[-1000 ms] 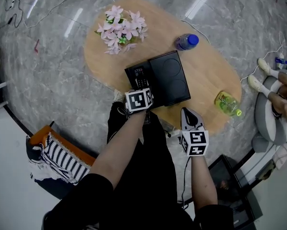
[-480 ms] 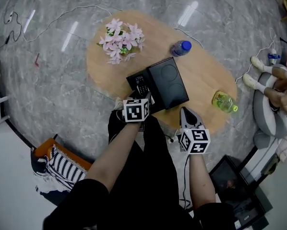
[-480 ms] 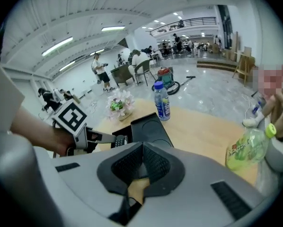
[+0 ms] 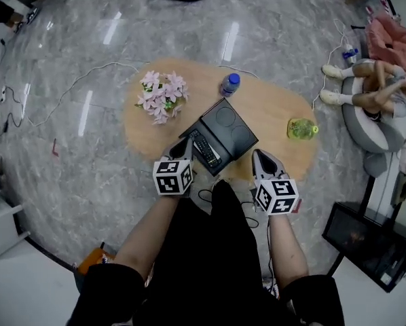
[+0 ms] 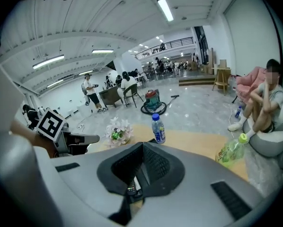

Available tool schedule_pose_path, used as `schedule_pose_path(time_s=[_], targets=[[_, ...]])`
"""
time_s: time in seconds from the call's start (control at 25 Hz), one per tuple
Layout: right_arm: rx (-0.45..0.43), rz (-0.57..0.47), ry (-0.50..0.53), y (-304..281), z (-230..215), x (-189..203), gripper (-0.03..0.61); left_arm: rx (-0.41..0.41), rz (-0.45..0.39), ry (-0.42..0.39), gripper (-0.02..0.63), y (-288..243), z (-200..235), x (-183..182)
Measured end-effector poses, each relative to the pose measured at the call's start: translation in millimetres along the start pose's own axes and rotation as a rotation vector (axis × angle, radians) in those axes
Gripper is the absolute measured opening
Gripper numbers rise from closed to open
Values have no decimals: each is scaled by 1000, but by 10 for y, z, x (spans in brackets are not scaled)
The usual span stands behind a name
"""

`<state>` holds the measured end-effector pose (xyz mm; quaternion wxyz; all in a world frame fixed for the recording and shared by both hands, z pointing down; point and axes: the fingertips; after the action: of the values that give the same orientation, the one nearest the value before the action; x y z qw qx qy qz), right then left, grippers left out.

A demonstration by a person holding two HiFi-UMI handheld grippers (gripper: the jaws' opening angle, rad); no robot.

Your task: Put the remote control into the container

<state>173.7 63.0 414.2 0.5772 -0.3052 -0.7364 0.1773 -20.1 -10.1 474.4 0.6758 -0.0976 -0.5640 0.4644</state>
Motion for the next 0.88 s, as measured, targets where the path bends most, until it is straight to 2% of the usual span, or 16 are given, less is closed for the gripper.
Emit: schedule_pose_path(time_s=[0.08,0.36,0.68,0.88], targets=[[32,-41,-11,131,83,-96,12,52,-44,-50,8,176,-71,-212],[124,-173,-29,535,446,-332,12,229,-197,-308,8,853,-278,-829],[160,-313,-36,1125,693,-541,11,341,-365,-415,8,1710,-388,-1238],[140,-392,-13,1438,839,-712,11,362,-429,-447,9,2116,-455,-1408]])
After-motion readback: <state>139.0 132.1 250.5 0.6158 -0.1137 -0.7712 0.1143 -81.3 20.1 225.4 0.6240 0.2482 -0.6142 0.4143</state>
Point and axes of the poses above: the fingertips, and each gripper's own axes: y backward along the fingers, z to its left, x out of its underside, and after that the axes turned 2 degrees about -x, right-handed
